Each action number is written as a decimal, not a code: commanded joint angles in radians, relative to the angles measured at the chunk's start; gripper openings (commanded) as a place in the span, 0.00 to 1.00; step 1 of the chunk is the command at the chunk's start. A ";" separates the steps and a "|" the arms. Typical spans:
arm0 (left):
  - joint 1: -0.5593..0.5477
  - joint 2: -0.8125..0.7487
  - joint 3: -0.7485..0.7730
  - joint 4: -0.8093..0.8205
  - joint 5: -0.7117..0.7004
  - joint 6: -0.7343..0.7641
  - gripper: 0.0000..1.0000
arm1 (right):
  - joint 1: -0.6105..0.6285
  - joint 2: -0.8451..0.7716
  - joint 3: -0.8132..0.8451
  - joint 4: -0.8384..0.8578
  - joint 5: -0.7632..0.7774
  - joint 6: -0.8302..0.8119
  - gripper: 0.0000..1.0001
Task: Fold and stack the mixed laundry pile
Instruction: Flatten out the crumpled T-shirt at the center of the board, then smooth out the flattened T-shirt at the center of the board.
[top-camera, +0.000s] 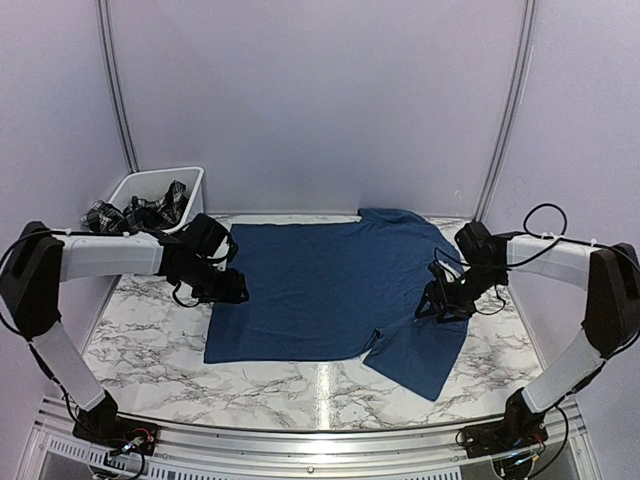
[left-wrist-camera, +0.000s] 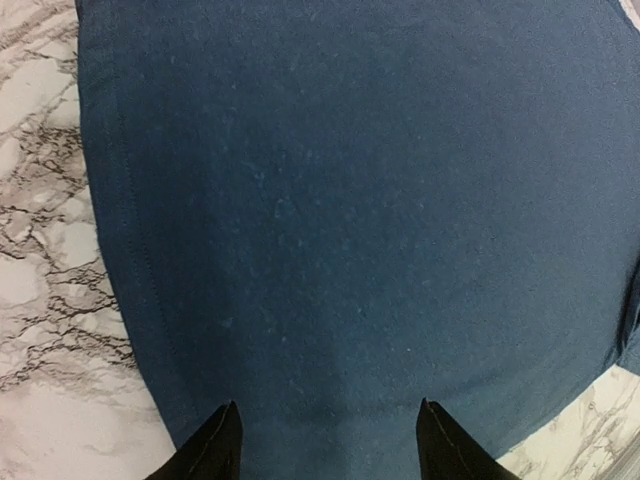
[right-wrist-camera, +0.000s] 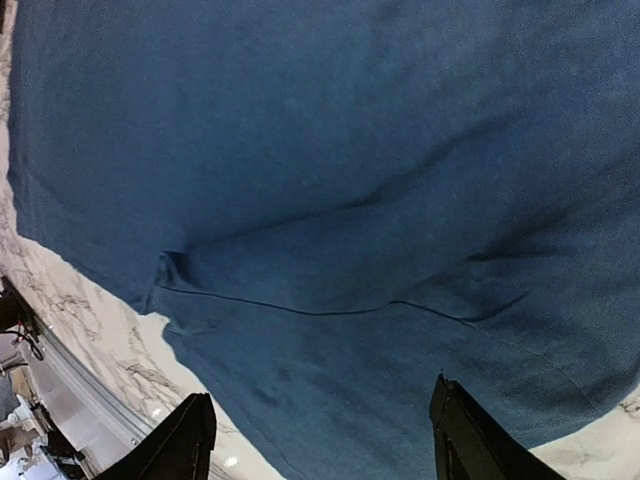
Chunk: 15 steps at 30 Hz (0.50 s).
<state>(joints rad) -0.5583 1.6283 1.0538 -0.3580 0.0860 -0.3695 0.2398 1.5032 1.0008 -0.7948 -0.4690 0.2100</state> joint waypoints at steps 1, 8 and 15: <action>-0.003 0.114 0.015 0.004 0.037 -0.055 0.61 | -0.004 0.006 -0.075 0.075 0.087 0.066 0.70; -0.003 0.156 -0.050 -0.047 0.008 -0.085 0.58 | -0.003 0.005 -0.224 0.047 0.160 0.132 0.69; -0.003 0.032 -0.202 -0.134 -0.015 -0.113 0.57 | -0.004 -0.102 -0.358 -0.060 0.194 0.207 0.67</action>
<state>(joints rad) -0.5587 1.7096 0.9493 -0.3405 0.0952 -0.4519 0.2398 1.4384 0.7383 -0.7242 -0.3462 0.3470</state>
